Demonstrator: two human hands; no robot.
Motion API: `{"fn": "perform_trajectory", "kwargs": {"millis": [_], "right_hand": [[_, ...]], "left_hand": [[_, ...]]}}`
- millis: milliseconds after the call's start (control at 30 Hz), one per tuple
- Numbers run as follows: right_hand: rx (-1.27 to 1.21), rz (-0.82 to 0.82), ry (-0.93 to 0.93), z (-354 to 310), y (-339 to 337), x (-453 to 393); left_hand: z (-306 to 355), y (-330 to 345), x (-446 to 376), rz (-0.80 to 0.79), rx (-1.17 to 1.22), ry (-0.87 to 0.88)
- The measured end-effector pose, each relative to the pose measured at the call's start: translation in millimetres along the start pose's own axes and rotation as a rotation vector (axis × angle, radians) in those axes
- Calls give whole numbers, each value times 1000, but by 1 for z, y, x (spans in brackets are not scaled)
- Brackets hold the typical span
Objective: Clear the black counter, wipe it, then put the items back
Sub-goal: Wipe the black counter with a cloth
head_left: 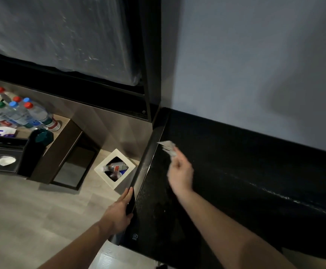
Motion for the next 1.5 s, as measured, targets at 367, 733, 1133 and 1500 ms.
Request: {"fn": "perform_trajectory", "kwargs": {"millis": [367, 733, 1133, 1500], "right_hand": [[648, 111, 169, 141, -202, -4], [612, -25, 215, 112, -15, 13], [217, -164, 223, -20, 169, 4], [368, -241, 4, -32, 88, -15]], "left_hand": [[4, 1, 1, 16, -23, -15], [-1, 0, 1, 81, 27, 9], [-21, 1, -1, 110, 126, -14], [-17, -1, 3, 142, 111, -50]]}}
Point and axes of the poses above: each hand's wrist, its own x-axis away from the middle knuckle, its own y-axis out of the palm, z = x × y, the point moved 7 cm from there along -x, towards the middle knuckle, and after that the axes turned 3 degrees about -y, right-handed, at the moved point
